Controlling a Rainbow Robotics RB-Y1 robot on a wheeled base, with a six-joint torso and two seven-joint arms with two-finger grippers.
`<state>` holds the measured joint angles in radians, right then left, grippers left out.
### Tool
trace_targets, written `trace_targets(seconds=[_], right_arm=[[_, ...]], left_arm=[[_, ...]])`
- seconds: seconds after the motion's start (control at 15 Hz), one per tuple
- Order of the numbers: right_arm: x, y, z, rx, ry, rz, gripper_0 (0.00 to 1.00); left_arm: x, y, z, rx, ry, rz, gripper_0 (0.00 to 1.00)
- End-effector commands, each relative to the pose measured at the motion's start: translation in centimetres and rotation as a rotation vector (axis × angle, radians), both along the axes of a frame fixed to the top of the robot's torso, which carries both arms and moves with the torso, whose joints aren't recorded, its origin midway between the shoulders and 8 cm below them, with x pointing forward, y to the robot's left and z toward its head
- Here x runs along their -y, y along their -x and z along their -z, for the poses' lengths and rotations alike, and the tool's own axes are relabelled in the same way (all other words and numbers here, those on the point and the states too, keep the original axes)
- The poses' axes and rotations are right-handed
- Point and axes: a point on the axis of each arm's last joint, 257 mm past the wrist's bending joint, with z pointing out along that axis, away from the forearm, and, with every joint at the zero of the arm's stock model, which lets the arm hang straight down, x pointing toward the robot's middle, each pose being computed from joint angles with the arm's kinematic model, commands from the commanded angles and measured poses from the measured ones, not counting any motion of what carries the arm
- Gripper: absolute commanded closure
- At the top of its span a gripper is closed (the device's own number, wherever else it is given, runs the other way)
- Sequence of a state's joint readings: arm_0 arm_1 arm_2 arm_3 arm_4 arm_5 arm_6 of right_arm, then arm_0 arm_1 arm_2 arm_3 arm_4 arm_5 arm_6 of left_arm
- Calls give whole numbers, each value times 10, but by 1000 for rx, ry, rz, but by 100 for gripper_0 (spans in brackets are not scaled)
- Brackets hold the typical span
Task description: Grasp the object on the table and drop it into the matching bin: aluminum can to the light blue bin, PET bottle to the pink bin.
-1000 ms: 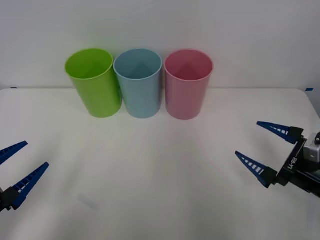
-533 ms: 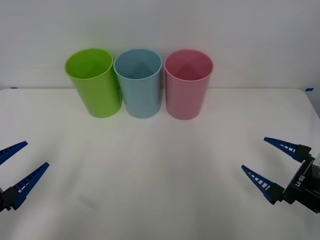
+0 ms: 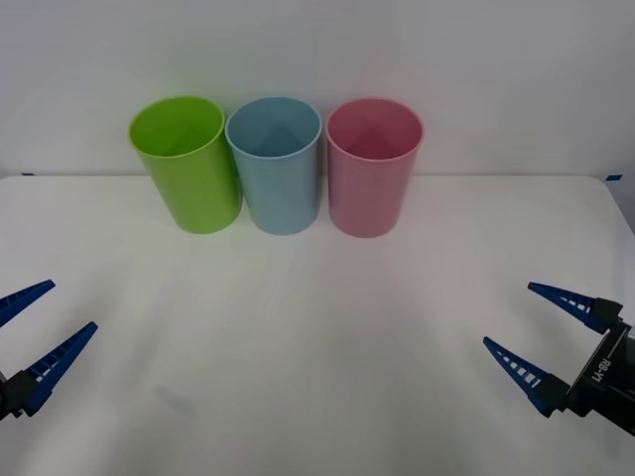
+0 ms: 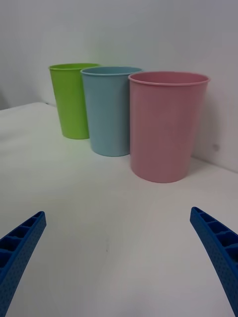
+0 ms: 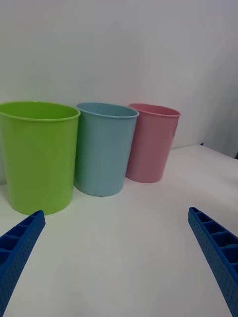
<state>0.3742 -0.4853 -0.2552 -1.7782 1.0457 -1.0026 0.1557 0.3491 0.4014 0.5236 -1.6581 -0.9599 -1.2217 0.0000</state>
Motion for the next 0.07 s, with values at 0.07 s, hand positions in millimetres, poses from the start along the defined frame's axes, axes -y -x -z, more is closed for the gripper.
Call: trace_targets(seconds=[0.07], right_arm=[[1,1,2,-5,0,2,0]], left_arm=[[0,0,0,0,0,0,0]])
